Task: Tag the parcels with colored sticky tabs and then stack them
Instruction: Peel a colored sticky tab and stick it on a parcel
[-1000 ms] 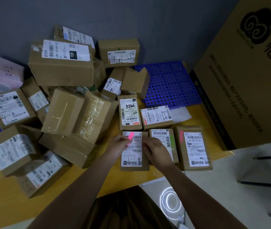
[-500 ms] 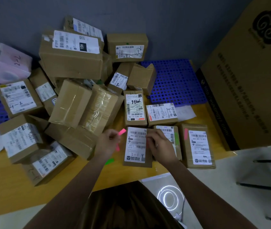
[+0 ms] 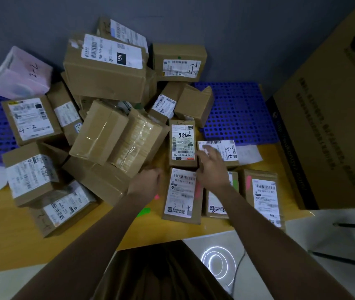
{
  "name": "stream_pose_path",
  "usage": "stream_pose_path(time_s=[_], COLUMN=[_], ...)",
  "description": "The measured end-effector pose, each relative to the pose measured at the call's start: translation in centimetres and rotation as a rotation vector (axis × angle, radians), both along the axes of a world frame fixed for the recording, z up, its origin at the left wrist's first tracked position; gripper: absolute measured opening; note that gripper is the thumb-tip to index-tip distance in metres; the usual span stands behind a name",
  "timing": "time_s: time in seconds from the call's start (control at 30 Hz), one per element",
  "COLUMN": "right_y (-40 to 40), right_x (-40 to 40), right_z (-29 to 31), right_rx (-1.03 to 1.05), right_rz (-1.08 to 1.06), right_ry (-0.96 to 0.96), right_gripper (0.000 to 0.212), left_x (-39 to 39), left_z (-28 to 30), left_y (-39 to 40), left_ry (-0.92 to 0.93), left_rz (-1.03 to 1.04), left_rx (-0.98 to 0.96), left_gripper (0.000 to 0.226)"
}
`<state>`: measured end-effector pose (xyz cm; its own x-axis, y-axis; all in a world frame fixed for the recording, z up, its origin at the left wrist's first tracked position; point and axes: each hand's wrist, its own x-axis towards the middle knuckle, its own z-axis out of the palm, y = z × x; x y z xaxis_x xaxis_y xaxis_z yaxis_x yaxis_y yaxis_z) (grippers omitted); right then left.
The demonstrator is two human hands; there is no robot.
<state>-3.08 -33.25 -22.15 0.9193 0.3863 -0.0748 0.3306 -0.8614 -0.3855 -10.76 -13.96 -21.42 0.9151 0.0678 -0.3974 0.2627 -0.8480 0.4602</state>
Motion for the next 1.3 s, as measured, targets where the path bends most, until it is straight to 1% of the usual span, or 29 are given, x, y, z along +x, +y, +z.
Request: stream_pose_path(time_s=[0.07,0.1,0.17,0.27,0.33,0.43,0.5,0.53,0.57,0.63,0.67,0.7,0.77,0.8,0.87,0.9,0.97,1.0,1.03,1.07,1.1,1.2,1.27,1.3], right_y=[-0.8,-1.1,-1.6,-1.8,-1.9,-2.9,-3.9,-4.4,-4.7,-4.7,-4.4,-3.9,-2.7,-2.2,-1.8,-2.0,-2.9,-3.4,-3.8,-4.0,-4.0,-3.1,-2.3,-1.9], right_x=[3.0,4.4,6.7,8.5,9.1,9.7,9.4,9.0,8.5,7.2,6.5,5.7,4.2,3.5,2.5,2.3,2.0,2.0,1.8,1.6,1.4,0.2,-0.3,-0.7], right_z=[0.7,0.8,0.4,0.1,0.7,2.5,4.3,5.4,6.4,8.0,8.6,9.0,9.4,9.8,10.6,11.2,12.3,12.6,12.5,12.2,11.9,11.3,10.7,10.3], right_rx=[-0.277,-0.402,-0.542,-0.615,-0.672,-0.654,-0.542,-0.443,-0.312,-0.021,0.081,0.146,0.242,0.294,0.398,0.465,0.682,0.814,0.906,0.953,0.977,1.02,1.06,1.06], right_rz=[0.015,0.029,0.078,0.184,0.261,0.245,0.159,0.097,0.031,-0.093,-0.149,-0.193,-0.246,-0.255,-0.239,-0.236,-0.252,-0.267,-0.283,-0.303,-0.322,-0.331,-0.318,-0.297], right_ry=[0.164,0.231,0.28,0.323,0.304,0.26,0.185,0.149,0.113,0.033,-0.007,-0.051,-0.088,-0.069,0.007,0.09,0.375,0.54,0.667,0.739,0.766,0.742,0.756,0.753], right_gripper=[0.085,0.096,0.106,0.112,0.109,0.102,0.102,0.104,0.106,0.106,0.107,0.109,0.11,0.109,0.104,0.095,0.064,0.053,0.05,0.053,0.054,0.05,0.054,0.056], left_x=[1.0,1.6,2.7,4.1,4.9,5.7,6.2,6.6,6.9,7.5,7.7,7.9,8.4,8.6,9.0,9.1,9.0,9.0,8.9,8.8,8.7,7.8,6.6,5.7], left_z=[1.0,1.4,2.0,2.4,2.8,3.7,4.7,5.4,6.1,7.8,8.5,9.0,9.2,9.1,9.0,9.2,9.5,9.8,10.0,10.2,10.4,10.7,10.7,10.7], left_y=[-0.9,-1.3,-1.9,-2.5,-2.8,-3.3,-3.8,-4.1,-4.5,-5.5,-6.0,-6.3,-6.6,-6.7,-6.2,-5.8,-4.6,-4.1,-3.5,-3.0,-2.7,-1.8,-1.1,-0.8], left_ry=[-0.063,-0.083,-0.098,-0.103,-0.108,-0.15,-0.179,-0.188,-0.185,-0.115,-0.064,-0.023,0.017,0.015,-0.032,-0.048,-0.067,-0.065,-0.059,-0.055,-0.053,-0.062,-0.034,-0.017], left_rz=[-0.022,-0.038,-0.077,-0.109,-0.097,-0.007,0.078,0.119,0.156,0.217,0.242,0.264,0.303,0.333,0.418,0.45,0.436,0.419,0.412,0.407,0.405,0.404,0.409,0.412], left_rx=[-0.028,-0.043,-0.056,-0.065,-0.092,-0.175,-0.28,-0.348,-0.431,-0.671,-0.799,-0.898,-0.999,-1.022,-1.048,-1.044,-1.014,-1.005,-1.003,-1.002,-1.0,-1.012,-1.043,-1.049], left_gripper=[0.023,0.026,0.027,0.025,0.027,0.027,0.025,0.024,0.026,0.036,0.045,0.06,0.097,0.103,0.096,0.091,0.09,0.093,0.096,0.1,0.104,0.11,0.1,0.089])
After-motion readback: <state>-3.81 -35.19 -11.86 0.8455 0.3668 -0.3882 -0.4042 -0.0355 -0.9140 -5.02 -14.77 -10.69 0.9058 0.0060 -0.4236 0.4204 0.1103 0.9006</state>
